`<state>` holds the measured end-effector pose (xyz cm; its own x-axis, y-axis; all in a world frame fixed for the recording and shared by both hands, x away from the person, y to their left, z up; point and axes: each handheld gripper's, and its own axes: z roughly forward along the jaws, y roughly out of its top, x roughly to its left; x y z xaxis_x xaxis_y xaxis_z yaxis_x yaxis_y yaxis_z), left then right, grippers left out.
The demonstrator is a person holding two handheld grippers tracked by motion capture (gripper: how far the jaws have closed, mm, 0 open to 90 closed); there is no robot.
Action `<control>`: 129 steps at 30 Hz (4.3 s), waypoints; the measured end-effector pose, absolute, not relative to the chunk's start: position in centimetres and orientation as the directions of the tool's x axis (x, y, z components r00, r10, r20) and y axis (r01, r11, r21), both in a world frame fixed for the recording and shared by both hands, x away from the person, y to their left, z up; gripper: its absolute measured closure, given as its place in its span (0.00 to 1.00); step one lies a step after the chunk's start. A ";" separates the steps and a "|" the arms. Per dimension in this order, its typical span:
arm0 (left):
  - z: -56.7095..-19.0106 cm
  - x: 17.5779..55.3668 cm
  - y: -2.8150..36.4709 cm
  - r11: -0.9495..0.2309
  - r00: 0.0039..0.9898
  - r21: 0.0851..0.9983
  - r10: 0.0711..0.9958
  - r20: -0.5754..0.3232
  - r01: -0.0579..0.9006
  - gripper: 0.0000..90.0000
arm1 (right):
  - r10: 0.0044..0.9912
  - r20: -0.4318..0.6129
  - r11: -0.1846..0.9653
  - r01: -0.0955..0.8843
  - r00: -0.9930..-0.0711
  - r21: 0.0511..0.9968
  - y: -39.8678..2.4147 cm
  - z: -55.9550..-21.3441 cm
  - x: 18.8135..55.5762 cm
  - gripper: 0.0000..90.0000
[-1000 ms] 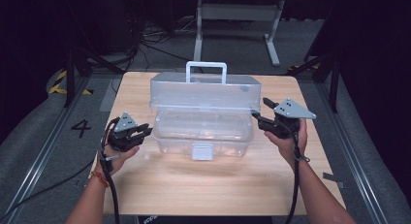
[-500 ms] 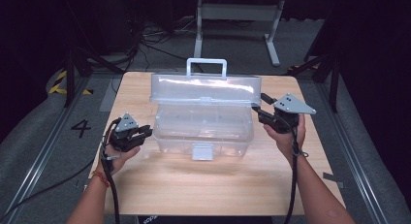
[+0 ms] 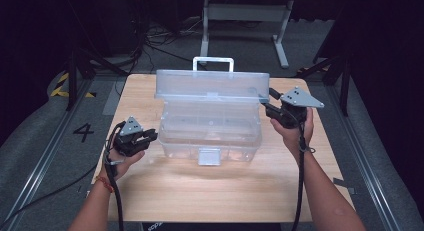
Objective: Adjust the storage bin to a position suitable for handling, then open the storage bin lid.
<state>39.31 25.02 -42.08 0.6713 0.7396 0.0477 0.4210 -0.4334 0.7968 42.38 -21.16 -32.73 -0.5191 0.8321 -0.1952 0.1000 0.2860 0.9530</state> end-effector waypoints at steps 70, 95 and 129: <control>-45.2 34.6 27.5 -0.577 0.701 0.666 0.704 0.114 0.472 0.61 | 0.866 -0.177 0.267 0.132 -0.468 0.955 -21.1 -30.7 46.8 0.80; -47.9 31.6 29.9 -0.487 0.685 0.701 0.728 -0.003 0.521 0.41 | 0.878 -0.148 0.232 0.135 -0.455 0.963 -21.0 -30.6 47.8 0.82; -48.0 31.6 29.5 -0.484 0.675 0.698 0.738 0.001 0.528 0.38 | 0.906 -0.239 0.287 0.091 -0.351 0.954 -19.6 -29.6 49.3 0.84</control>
